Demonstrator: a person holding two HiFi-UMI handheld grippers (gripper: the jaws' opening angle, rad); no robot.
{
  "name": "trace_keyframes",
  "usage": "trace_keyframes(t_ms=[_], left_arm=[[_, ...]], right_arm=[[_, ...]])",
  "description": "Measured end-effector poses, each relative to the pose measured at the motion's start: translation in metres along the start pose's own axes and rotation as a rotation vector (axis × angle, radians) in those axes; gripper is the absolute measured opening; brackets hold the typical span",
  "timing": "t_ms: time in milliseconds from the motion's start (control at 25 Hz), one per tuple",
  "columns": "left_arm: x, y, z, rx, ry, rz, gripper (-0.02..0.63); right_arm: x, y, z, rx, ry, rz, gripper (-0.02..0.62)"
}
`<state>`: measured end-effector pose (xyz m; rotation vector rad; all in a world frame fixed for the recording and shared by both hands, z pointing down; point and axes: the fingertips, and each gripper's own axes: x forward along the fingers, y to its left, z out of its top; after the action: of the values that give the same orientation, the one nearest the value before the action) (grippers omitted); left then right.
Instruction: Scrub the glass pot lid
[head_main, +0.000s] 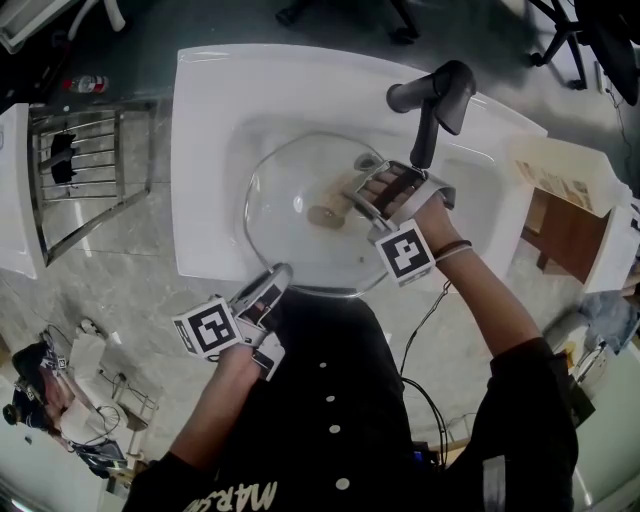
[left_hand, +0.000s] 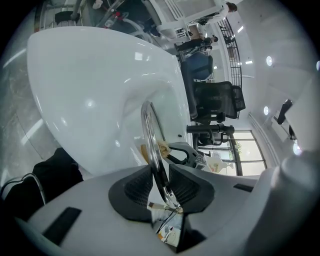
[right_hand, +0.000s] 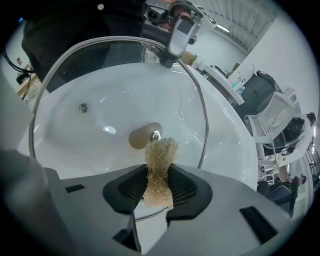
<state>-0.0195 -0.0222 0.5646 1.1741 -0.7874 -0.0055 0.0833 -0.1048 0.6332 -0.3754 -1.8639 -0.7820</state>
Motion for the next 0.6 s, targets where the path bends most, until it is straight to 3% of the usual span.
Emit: trace_keyframes(t_ms=[200, 360, 600], left_arm=[[0.003, -0.007, 0.001, -0.013, -0.008, -0.052, 0.118], [-0.001, -0.002, 0.001, -0.008, 0.001, -0.019, 0.118], [0.001, -0.004, 0.001, -0.009, -0.006, -0.033, 0.118]], right_arm=[[-0.013, 0.021, -0.015, -0.016, 0.041, 0.086, 0.135], [-0.025, 0.034, -0.024, -0.031, 0.059, 0.158, 0.135], [-0.04, 0.051, -0.035, -0.081, 0.071, 0.245, 0.135]])
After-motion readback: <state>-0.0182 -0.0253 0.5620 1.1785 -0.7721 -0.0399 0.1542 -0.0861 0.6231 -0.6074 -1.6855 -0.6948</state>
